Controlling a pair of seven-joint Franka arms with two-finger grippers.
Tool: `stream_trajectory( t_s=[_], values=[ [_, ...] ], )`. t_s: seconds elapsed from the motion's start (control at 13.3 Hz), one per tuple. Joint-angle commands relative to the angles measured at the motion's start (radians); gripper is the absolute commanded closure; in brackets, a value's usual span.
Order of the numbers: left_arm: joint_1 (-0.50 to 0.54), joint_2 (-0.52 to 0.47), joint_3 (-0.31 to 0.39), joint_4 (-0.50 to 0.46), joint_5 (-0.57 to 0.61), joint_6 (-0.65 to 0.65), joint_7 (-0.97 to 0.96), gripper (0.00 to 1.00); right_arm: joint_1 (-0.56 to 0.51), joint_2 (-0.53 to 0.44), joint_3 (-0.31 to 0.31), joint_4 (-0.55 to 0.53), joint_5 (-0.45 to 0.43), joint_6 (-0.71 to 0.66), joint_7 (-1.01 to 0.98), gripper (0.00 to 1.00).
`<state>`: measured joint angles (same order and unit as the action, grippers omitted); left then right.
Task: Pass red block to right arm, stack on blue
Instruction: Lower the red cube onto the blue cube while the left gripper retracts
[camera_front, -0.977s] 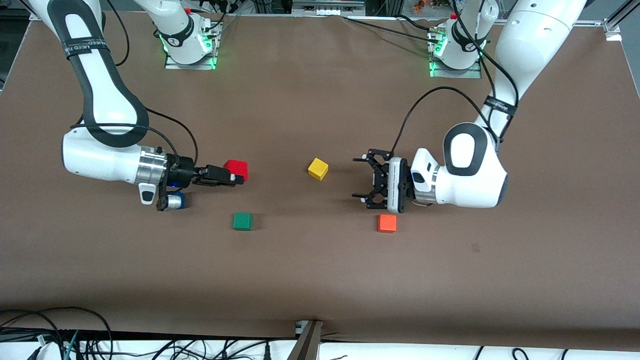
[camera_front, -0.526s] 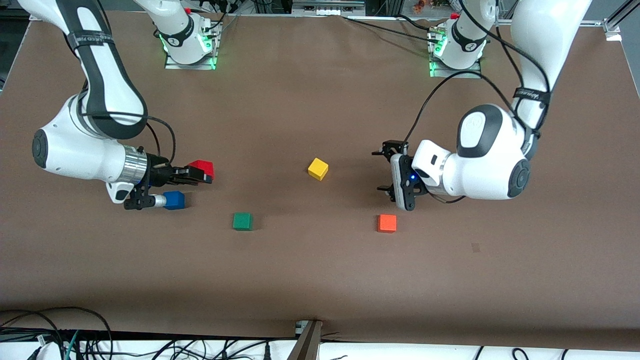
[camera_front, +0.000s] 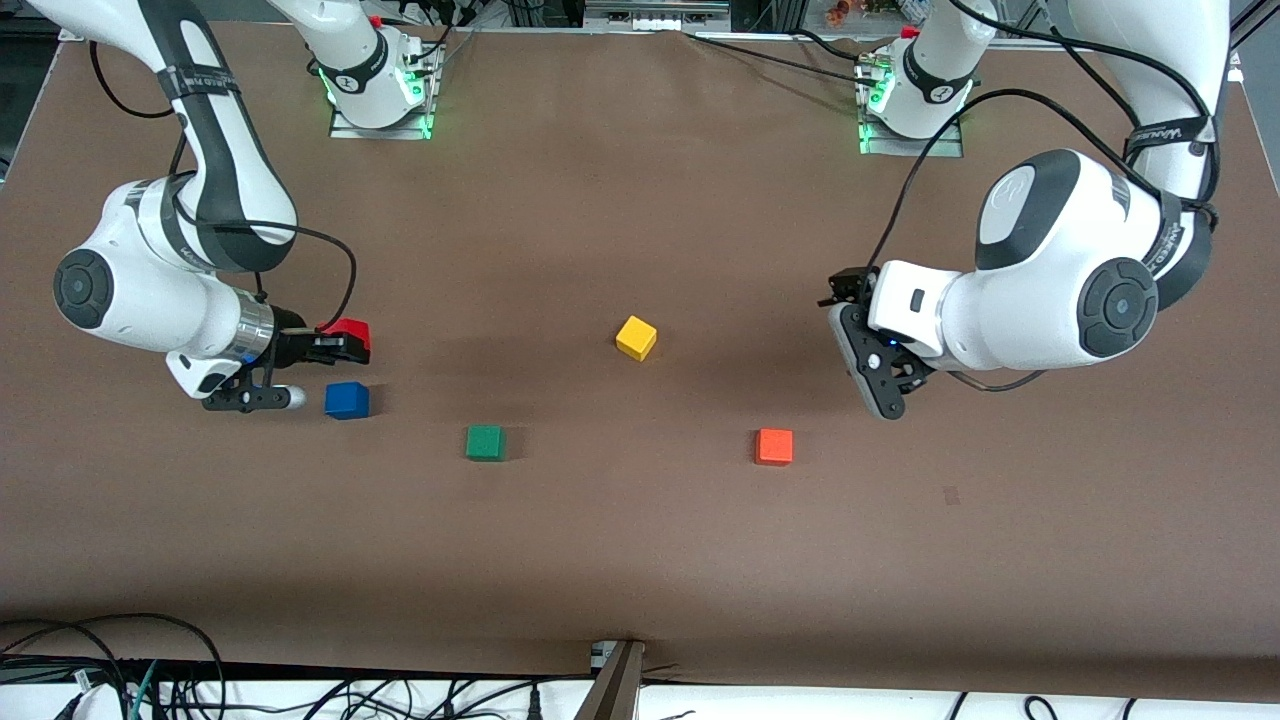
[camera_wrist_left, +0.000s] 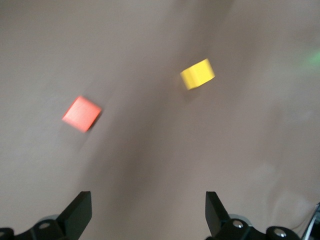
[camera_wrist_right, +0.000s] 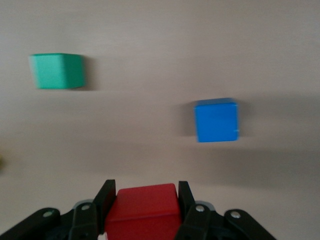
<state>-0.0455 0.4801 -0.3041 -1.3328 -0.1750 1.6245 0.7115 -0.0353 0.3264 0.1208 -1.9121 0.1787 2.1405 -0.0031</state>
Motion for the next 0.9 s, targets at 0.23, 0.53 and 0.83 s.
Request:
stream_trajectory(
  t_s=[0.23,0.53,0.83],
  values=[
    [-0.172,-0.201,0.222,-0.058,0.143,-0.032,-0.138,0.0,0.005,-0.017,-0.03,-0.163,-0.042,0.255,0.009,1.0],
    [-0.185,-0.342,0.353,-0.182,0.144,-0.022,-0.289,0.0,0.006,0.009,-0.038,-0.162,-0.125,0.314,0.009,1.0],
    [-0.1,-0.457,0.373,-0.308,0.192,0.067,-0.447,0.0,0.006,0.06,-0.039,-0.151,-0.188,0.404,0.008,1.0]
  ],
)
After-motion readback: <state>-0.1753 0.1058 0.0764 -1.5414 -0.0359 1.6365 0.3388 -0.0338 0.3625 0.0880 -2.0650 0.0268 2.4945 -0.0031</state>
